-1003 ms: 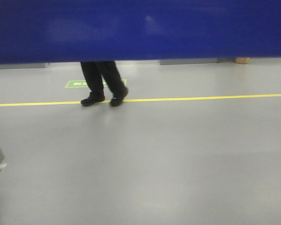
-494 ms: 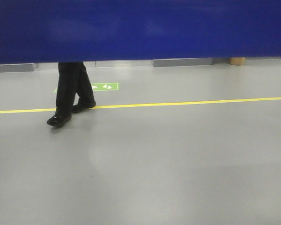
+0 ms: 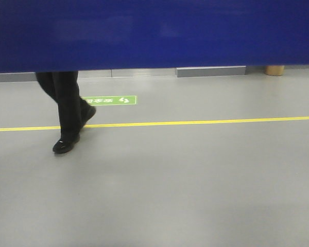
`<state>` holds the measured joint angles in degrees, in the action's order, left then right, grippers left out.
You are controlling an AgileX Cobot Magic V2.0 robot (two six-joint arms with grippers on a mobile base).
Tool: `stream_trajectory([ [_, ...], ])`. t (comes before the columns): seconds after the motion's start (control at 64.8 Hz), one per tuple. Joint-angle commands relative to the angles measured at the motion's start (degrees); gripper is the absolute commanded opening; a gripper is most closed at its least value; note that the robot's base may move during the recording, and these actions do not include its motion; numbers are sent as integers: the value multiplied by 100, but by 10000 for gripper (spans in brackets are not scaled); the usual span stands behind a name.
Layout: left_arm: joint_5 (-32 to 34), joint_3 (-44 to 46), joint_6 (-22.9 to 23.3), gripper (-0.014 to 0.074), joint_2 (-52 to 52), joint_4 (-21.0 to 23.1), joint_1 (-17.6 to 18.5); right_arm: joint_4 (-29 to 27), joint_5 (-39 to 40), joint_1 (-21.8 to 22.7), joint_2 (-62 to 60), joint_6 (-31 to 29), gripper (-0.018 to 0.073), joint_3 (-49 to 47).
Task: Move blue bin to conveyor side
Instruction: 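Hold the blue bin with both grippers while driving to the red conveyor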
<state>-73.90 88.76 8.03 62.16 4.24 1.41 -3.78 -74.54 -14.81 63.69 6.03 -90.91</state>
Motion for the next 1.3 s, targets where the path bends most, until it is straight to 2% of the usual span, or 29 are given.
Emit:
stream_trajectory([
  [0.0,484,69,-36,-18,-107,-204,-11,316,458,32,-131,-98,-88,-83],
  [1.281,484,69,-36,-18,-107,-204,-11,305,458,32,-105,-98,-88,-83],
])
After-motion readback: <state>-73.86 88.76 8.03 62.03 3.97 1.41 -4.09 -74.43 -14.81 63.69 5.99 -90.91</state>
